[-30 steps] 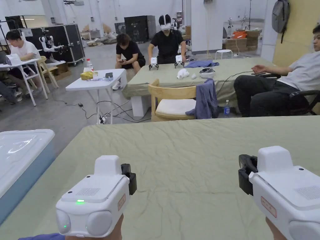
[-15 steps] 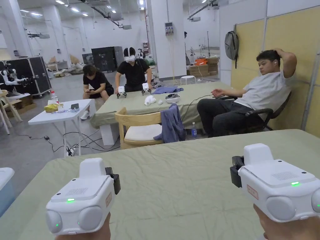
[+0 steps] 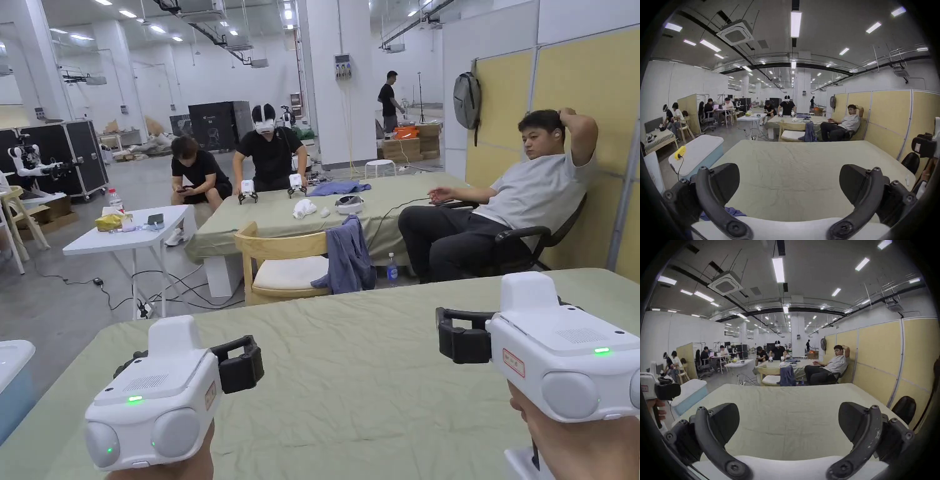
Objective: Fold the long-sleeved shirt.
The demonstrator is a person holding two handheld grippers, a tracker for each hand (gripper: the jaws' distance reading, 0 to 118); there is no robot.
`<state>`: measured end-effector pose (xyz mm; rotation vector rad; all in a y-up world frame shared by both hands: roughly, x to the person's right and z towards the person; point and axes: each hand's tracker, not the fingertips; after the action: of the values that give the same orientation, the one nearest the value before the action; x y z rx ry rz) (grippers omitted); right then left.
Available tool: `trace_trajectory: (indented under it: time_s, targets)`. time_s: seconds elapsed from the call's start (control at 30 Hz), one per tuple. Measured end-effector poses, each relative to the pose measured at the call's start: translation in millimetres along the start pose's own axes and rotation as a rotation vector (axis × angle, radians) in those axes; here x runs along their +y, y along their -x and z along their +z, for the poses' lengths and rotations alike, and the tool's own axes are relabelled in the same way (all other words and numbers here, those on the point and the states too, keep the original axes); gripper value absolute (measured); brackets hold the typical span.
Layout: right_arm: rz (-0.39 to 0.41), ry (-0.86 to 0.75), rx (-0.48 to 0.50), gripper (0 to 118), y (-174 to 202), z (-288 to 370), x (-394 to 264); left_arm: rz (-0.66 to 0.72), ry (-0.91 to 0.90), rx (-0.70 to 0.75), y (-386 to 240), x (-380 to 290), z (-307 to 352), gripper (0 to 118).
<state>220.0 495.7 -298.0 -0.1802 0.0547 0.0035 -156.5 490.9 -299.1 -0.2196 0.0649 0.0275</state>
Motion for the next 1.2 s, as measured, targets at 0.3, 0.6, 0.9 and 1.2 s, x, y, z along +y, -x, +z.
trace_trajectory:
  time_s: [0.3, 0.6, 0.9, 1.2]
  targets:
    - [-0.013, -0.027, -0.014, 118, 5.2, 7.4, 7.3, -0.005, -0.016, -0.001, 4.0, 6.4, 2.9, 118]
    - [0.021, -0.02, -0.038, 118, 10.7, 5.1, 12.8, 0.001, -0.004, 0.006, 7.0, 11.8, 2.3, 118]
    - [0.039, -0.017, -0.039, 118, 20.5, 2.6, 13.0, -0.013, -0.002, -0.004, 10.0, 13.7, -1.6, 118]
    - [0.036, -0.008, -0.038, 118, 25.2, -1.5, 10.1, -0.022, 0.009, -0.015, 11.1, 13.4, -8.3, 118]
